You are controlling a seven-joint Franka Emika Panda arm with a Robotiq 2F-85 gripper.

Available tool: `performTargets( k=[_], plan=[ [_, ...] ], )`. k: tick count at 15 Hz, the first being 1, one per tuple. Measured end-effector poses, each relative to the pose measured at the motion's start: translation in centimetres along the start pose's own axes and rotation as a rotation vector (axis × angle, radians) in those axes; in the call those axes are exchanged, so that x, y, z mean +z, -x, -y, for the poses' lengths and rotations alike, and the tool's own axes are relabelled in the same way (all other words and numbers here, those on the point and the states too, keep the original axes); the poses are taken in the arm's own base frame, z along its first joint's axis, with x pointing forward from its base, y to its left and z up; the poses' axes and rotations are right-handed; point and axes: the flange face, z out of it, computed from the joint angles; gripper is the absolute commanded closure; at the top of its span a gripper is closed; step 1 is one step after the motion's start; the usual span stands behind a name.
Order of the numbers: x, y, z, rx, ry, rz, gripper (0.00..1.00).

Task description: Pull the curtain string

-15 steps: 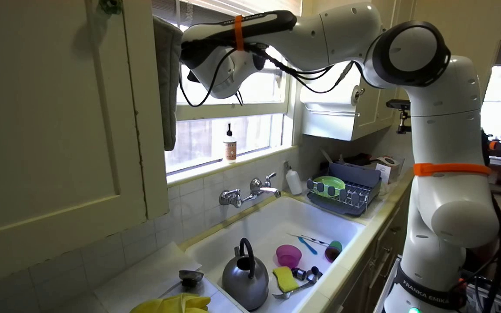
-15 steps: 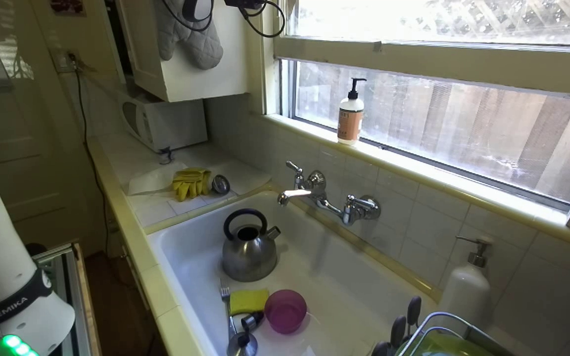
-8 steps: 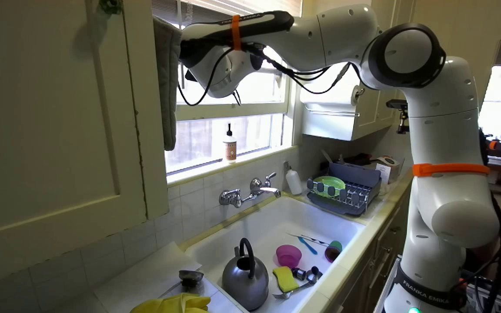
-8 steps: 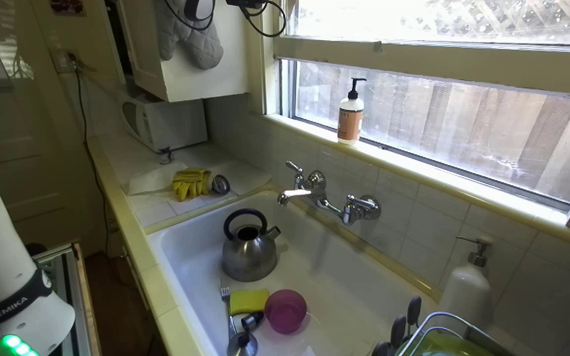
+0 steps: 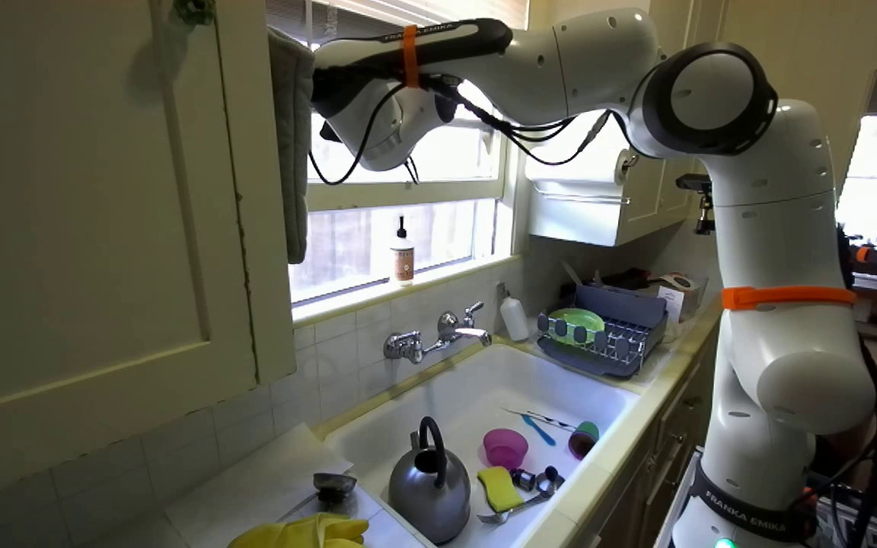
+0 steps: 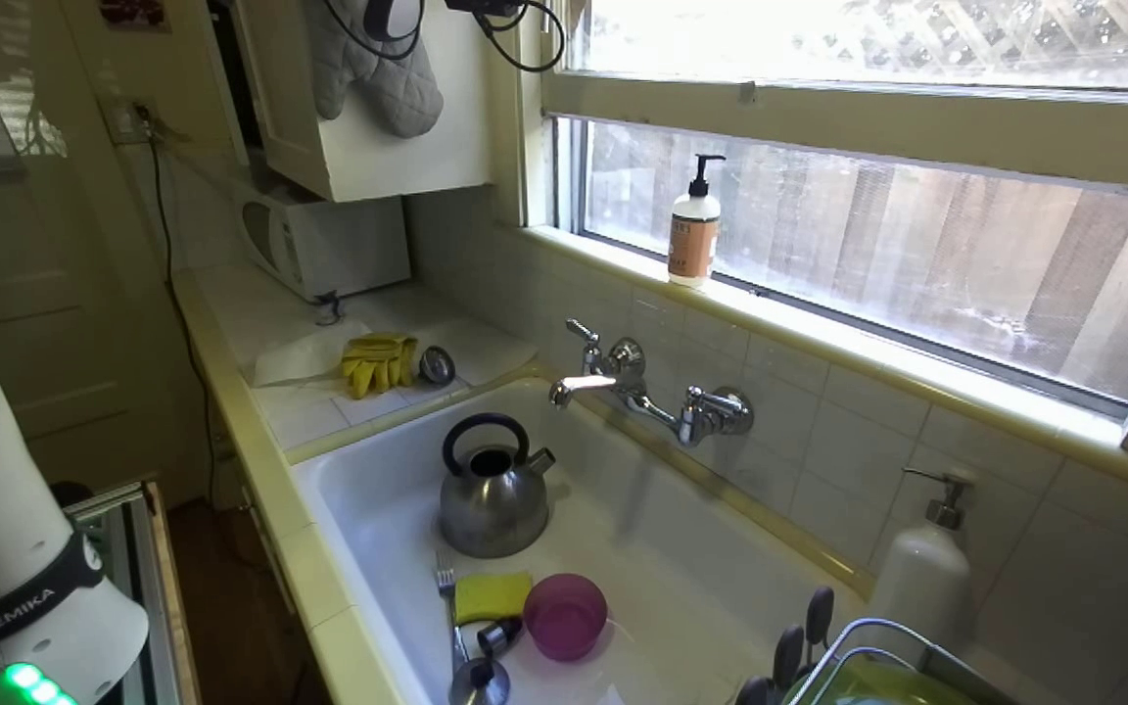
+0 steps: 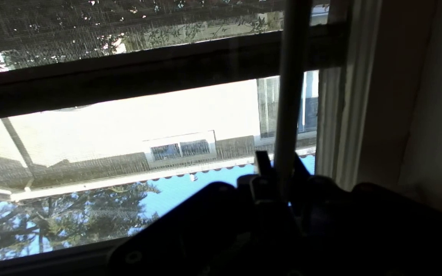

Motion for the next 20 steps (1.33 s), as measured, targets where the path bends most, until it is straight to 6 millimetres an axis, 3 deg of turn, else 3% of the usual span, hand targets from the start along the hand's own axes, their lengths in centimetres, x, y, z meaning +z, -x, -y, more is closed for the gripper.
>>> performTargets(
  k=[10,16,20],
  plan=[
    [2.4,-2.2,0.0,0.016,-0.182,0.177,0.97],
    [3.8,-4.0,2.4,0.065,-0.317,0.290,0.97],
    [5.4,-4.0,0.6,0.053,-0.382,0.323,0.97]
  ],
)
